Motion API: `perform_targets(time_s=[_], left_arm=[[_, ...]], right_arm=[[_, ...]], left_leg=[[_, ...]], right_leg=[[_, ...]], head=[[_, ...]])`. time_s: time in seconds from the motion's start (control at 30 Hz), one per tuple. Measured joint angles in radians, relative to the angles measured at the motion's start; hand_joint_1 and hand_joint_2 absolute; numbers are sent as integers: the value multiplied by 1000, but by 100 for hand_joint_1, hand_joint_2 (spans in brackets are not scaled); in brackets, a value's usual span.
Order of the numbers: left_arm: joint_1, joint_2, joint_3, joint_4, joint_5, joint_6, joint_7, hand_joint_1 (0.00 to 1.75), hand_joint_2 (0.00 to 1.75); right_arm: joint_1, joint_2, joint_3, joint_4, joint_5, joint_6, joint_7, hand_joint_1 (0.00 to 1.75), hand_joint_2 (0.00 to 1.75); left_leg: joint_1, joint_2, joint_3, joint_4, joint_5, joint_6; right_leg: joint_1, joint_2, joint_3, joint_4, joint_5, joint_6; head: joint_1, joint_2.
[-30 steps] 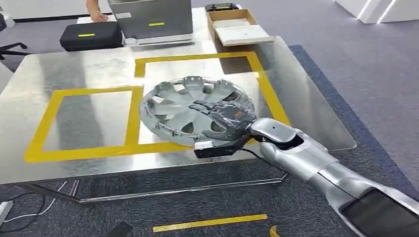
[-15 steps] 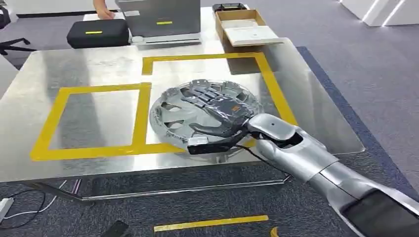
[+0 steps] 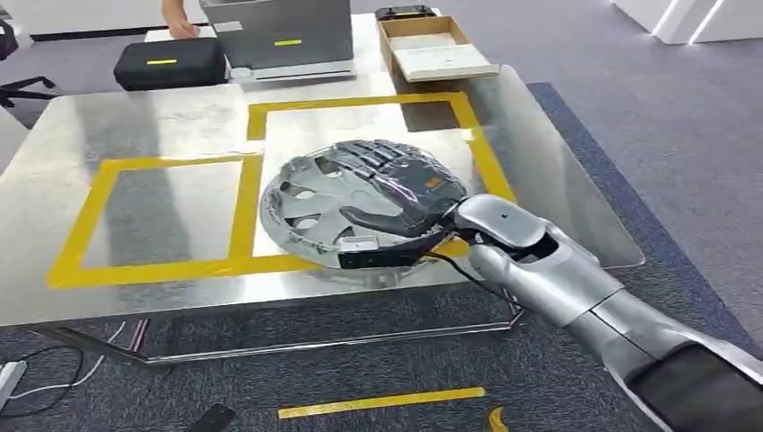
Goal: Take the parts from the cabinet and place them on the table.
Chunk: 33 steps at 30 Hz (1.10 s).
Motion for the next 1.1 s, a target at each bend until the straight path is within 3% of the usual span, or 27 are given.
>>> perform_targets(time_s=[0.07,0.13,0.17,0.2,0.27,0.3,0.33,0.37,0.4,0.47,0.5,0.53,0.57,0.63,0.67,0.73,0.8,0.83,0.87,0.9,0.97,1.0,1.03,1.1], left_arm=[[0,0,1,0,0,2,0,0,0],[6,0,3,0,1,3,0,0,0],[7,-1,3,0,1,3,0,0,0],[7,-1,4,0,1,3,0,0,0],[6,2,5,0,2,4,0,0,0],[6,2,5,0,3,5,0,0,0],[6,2,6,0,3,5,0,0,0],[7,2,6,0,3,5,0,0,0],[7,1,6,0,3,6,0,0,0],[7,0,6,0,3,8,0,0,0],[6,0,6,0,3,10,0,0,0],[6,-1,6,0,3,12,0,0,0],[6,0,6,0,3,13,0,0,0],[5,0,6,0,2,14,0,0,0],[5,2,6,0,1,16,0,0,0],[5,2,6,0,-1,21,0,0,0],[5,1,6,0,-1,23,0,0,0],[5,0,6,0,-1,23,0,0,0],[5,0,6,0,-1,23,0,0,0],[4,0,6,0,-1,23,0,0,0],[1,0,6,0,-1,23,0,0,0],[-1,0,6,0,-1,23,0,0,0],[-5,0,6,0,-1,23,0,0,0],[-6,0,6,0,-2,27,0,0,0]], right_arm=[[-9,4,1,0,0,0,0,0,0],[-8,7,0,-2,0,0,0,0,0],[-8,6,0,-2,0,0,0,0,0],[-9,6,0,-2,0,0,0,0,0],[-10,7,0,-2,-1,-2,0,0,0],[-7,7,0,-2,-2,-5,0,0,0],[-4,7,-1,-2,-3,-9,0,0,0],[-2,6,-1,-2,-3,-11,0,0,0],[-1,6,-3,-2,-4,-12,0,0,0],[-1,7,-9,-6,-4,-12,0,0,0],[-2,7,-12,-9,-4,-12,0,0,0],[-2,9,-14,-13,-4,-12,0,0,0],[-2,9,-15,-13,-4,-13,0,0,0],[3,9,-16,-13,-16,-14,-3,0,0],[7,9,-21,-13,-32,-14,-9,0,0],[7,9,-36,-13,-59,-14,-19,0,0],[10,5,-52,-12,-74,-14,-26,0,0],[11,2,-56,-12,-77,-14,-27,0,0],[12,0,-61,-11,-80,-14,-29,0,0],[13,-2,-66,-11,-81,-14,-30,0,0],[12,-3,-74,-11,-83,-14,-31,0,0],[12,-3,-77,-11,-83,-14,-31,0,0],[12,-4,-83,-11,-86,-15,-30,0,0],[12,-13,-97,-11,-97,-20,-29,0,0]], left_leg=[[-4,-3,-8,-6,7,4],[-7,-4,-15,-9,21,17],[1,1,-21,-19,36,25],[0,2,-31,-20,45,30],[-2,2,-53,-19,61,40],[-4,3,-63,-19,68,42],[-6,3,-75,-17,76,42],[-7,3,-86,-16,84,42],[-8,3,-95,-15,90,41],[-10,3,-110,-12,102,38],[-10,3,-113,-10,107,35],[-14,3,-120,-10,113,28],[-11,4,-122,-11,123,21],[-7,3,-125,-14,138,9],[-8,2,-130,-13,138,3],[-4,3,-150,47,53,-10],[5,3,-183,193,-52,-21],[8,3,-190,254,-75,-26],[9,3,-184,279,-65,-30],[12,3,-162,269,-33,-33],[18,3,-77,157,32,-35],[20,3,-17,70,33,-33],[14,2,25,4,-4,-29],[6,0,20,-19,-6,-11]], right_leg=[[-1,-2,-9,0,12,12],[-3,-3,-11,-8,26,26],[-6,-2,-26,-3,16,30],[-5,-2,-40,22,-27,34],[-7,-2,-81,169,-137,37],[-6,-2,-96,236,-172,38],[-6,-2,-102,288,-187,39],[-6,-2,-86,288,-174,37],[-6,-2,-54,253,-149,35],[-3,-2,70,81,-90,23],[1,-2,116,6,-105,16],[3,-2,149,-32,-111,15],[5,-1,142,-33,-108,14],[10,-1,134,-33,-96,1],[-2,-5,127,-47,-81,-8],[0,-7,115,-47,-62,-23],[3,-8,91,-46,-43,-28],[4,-8,78,-45,-34,-27],[4,-8,63,-42,-24,-25],[3,-8,47,-38,-15,-22],[2,-6,18,-24,-2,-15],[2,-6,8,-16,3,-9],[5,-5,-3,-12,7,-2],[2,-9,-10,-13,27,11]], head=[[2,0],[2,0],[0,0],[6,0],[8,0],[8,0],[9,0],[8,0],[8,0],[9,0],[8,0],[6,0],[8,0],[7,0],[8,0],[5,0],[6,0],[5,0],[5,0],[5,0],[5,0],[4,0],[4,0],[6,0]])
